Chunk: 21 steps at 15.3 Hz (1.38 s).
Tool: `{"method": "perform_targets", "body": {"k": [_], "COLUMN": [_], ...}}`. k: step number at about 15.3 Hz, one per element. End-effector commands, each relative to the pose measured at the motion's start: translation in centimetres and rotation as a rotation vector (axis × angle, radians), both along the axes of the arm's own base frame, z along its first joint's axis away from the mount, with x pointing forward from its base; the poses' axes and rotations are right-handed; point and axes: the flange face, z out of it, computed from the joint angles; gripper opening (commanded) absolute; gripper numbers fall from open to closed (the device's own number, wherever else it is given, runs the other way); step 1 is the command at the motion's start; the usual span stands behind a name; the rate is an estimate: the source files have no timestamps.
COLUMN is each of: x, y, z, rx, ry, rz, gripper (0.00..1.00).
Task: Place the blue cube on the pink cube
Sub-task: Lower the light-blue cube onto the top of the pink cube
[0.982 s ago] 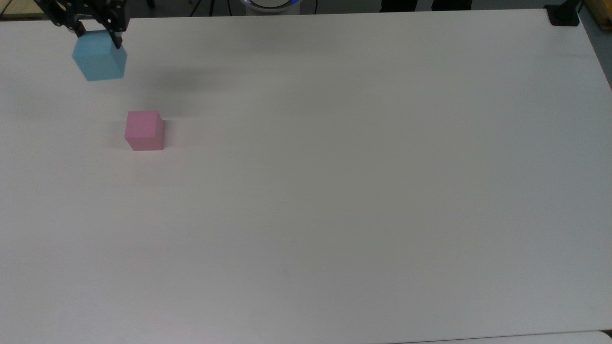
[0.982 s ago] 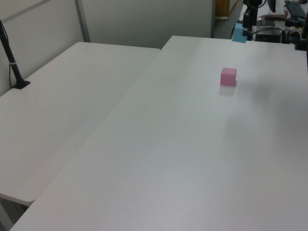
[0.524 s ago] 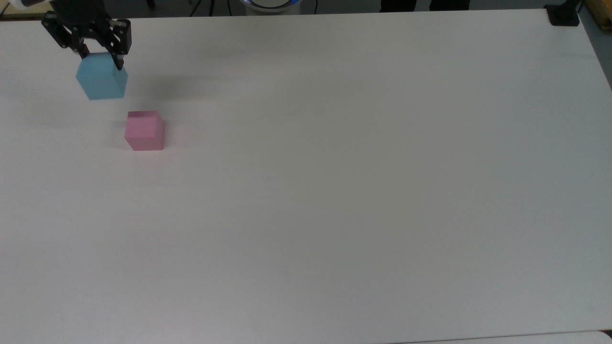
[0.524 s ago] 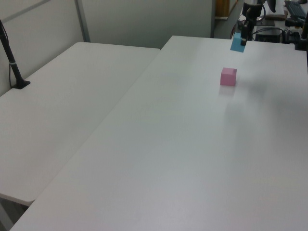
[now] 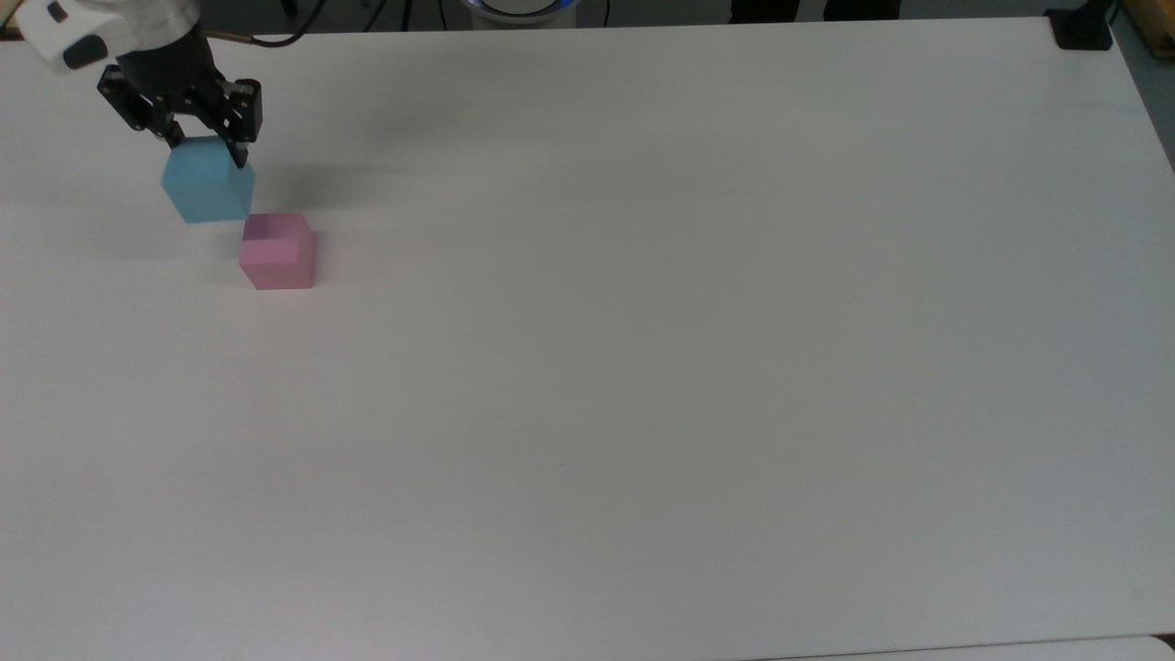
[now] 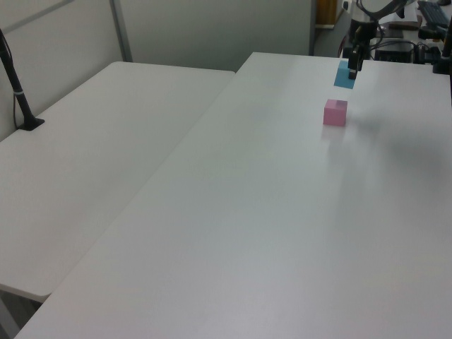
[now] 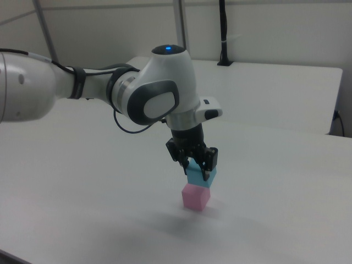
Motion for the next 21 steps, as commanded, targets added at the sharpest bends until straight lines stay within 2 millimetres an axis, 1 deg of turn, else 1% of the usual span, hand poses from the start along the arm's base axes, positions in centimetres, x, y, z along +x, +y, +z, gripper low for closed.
{"method": "perform_targets", "body": {"k": [1,3,7,10,12,21], "x": [0.8,1.0,1.1,1.1,1.1,1.0], "y": [0.6,0.9,2.3,2.9,3.1,3.2], "z": [-1.9,-2.2,-3.3,-3.8,-4.1,-4.1], "rx": [-0.009,-0.013,-0.008,-0.003,0.0,0.002], "ry": [-0.013,-0.025,-0.016,-0.008,-0.004,0.0], "rz": [0.012,0.009,0.03,0.024,0.025,0.026], "gripper": [0.47,0.47,0.47,0.47,0.47,0.47]}}
